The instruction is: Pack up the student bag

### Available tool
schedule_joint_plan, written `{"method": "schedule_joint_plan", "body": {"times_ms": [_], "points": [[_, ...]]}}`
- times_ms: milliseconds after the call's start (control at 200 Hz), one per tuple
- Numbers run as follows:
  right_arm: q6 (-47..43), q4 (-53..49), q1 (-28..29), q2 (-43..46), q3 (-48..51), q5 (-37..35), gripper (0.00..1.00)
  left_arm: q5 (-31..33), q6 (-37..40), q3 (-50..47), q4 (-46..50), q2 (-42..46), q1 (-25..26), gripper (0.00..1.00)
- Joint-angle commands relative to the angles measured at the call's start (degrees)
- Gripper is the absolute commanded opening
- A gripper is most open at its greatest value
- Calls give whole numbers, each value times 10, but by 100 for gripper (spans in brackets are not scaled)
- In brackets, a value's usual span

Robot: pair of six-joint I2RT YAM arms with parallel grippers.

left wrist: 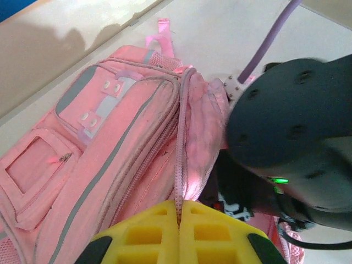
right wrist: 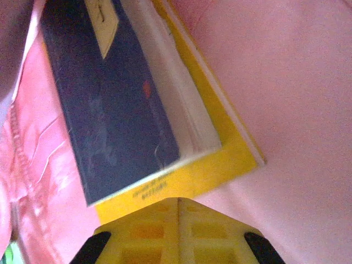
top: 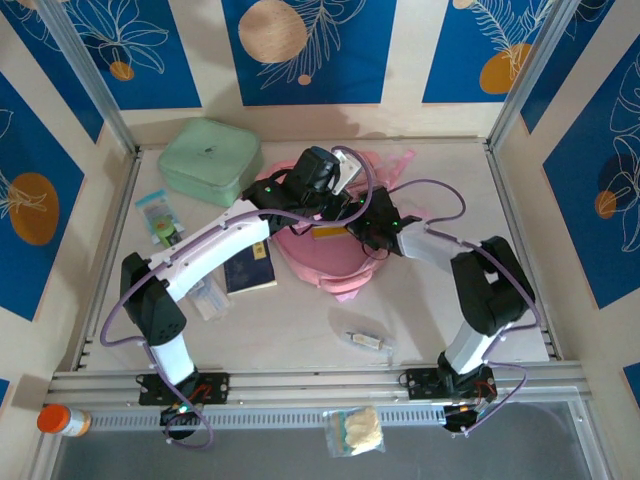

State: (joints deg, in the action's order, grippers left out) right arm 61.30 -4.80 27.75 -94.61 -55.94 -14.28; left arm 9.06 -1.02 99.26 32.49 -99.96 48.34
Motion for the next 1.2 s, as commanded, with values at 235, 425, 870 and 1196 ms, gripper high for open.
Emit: {"method": "schedule_joint_plan", "body": {"times_ms": [235,425,870,1196], "points": [[-68,-124,61,307,127,-17,17,-35,-40,-43,-23,34,-13,0],[-90,-259,76,422,116,-7,23,-116,-88,-90,-38,44,-13,7],[-107,-310,183,324,48,38,25,-91,-221,-384,-85,307,-30,41],[-120,-259,296,96,-89,30,33,-62,-306,-534,-31,427,-140,47]]}}
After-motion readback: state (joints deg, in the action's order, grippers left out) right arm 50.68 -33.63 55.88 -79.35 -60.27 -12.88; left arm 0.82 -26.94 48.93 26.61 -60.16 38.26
